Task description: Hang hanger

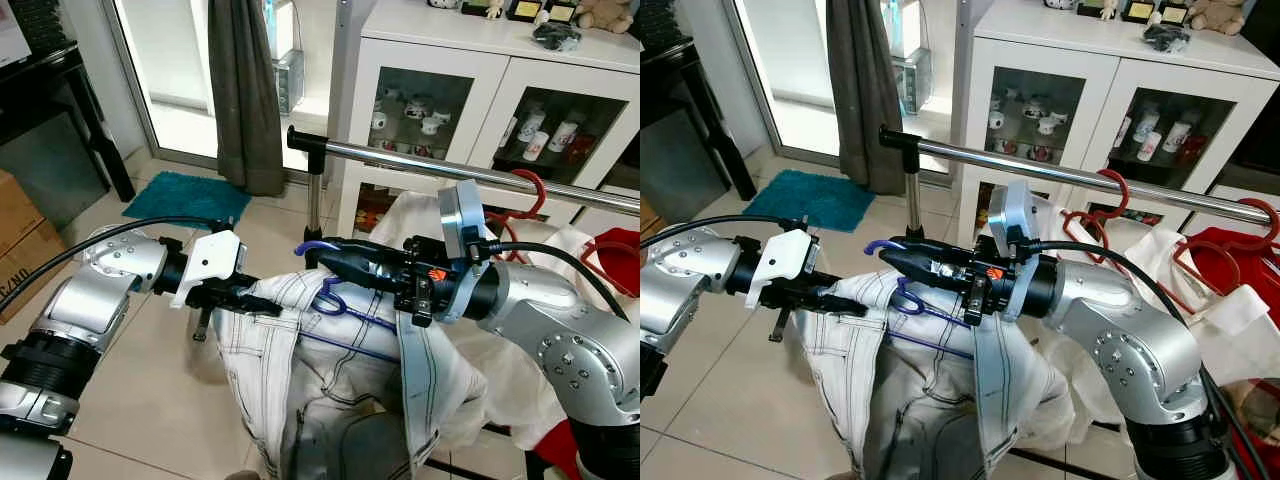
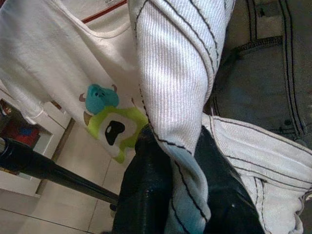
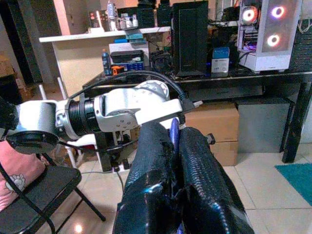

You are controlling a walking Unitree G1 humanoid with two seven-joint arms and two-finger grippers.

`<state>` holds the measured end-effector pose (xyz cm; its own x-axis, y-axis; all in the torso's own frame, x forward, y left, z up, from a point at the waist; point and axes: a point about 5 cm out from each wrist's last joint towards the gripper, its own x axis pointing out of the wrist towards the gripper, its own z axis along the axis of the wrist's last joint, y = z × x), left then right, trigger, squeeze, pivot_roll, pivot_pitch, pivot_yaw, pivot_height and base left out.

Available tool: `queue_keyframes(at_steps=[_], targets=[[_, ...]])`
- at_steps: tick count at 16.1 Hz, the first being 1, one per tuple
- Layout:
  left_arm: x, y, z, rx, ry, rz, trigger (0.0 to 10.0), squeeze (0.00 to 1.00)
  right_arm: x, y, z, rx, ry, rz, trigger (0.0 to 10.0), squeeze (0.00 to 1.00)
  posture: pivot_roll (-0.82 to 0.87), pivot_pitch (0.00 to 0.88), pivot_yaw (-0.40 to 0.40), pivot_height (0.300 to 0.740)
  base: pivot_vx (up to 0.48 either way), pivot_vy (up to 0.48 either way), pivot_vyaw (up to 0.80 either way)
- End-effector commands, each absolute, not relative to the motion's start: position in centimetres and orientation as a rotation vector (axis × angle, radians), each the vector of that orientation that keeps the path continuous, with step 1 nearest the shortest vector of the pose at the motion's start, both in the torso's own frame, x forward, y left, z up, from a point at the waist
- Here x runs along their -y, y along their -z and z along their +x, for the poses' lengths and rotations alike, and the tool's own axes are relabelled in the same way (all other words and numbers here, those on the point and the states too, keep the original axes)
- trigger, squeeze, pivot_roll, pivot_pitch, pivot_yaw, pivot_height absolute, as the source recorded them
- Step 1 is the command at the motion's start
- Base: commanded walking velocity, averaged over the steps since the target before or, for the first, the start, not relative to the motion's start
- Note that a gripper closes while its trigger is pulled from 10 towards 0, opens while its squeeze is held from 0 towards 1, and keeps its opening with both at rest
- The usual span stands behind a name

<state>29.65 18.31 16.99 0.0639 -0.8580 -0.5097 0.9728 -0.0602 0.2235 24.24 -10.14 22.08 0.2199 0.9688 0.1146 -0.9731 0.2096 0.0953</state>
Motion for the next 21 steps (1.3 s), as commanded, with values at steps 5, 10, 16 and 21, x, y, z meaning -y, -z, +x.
queue_keyframes(at_steps=[5, 10, 16, 21], targets=[[-18.6, -17.1, 29.7, -0.261, 1.512, 0.617, 0.0, 0.0, 9.9, -23.6, 24.1, 0.128, -1.374, 0.147, 0.0, 0.0, -0.08, 0.0, -0.026, 0.74, 0.0, 0.0, 0.0], [-18.6, -17.5, 29.8, -0.244, 1.504, 0.605, 0.0, 0.0, 10.1, -23.0, 25.1, 0.105, -1.288, 0.077, 10.0, 0.58, -0.08, 0.0, -0.031, 0.74, 0.0, 0.0, 0.0], [-19.2, -17.7, 29.5, -0.243, 1.477, 0.6, 0.0, 0.0, 14.0, -23.2, 26.1, 0.065, -1.218, -0.039, 10.0, 1.0, -0.08, 0.0, -0.047, 0.74, 0.0, 0.0, 0.0], [-19.5, -18.2, 29.3, -0.228, 1.472, 0.617, 0.0, 0.0, 14.9, -21.6, 25.4, -0.077, -1.316, -0.275, 10.0, 1.0, -0.08, 0.0, -0.061, 0.74, 0.0, 0.0, 0.0]])
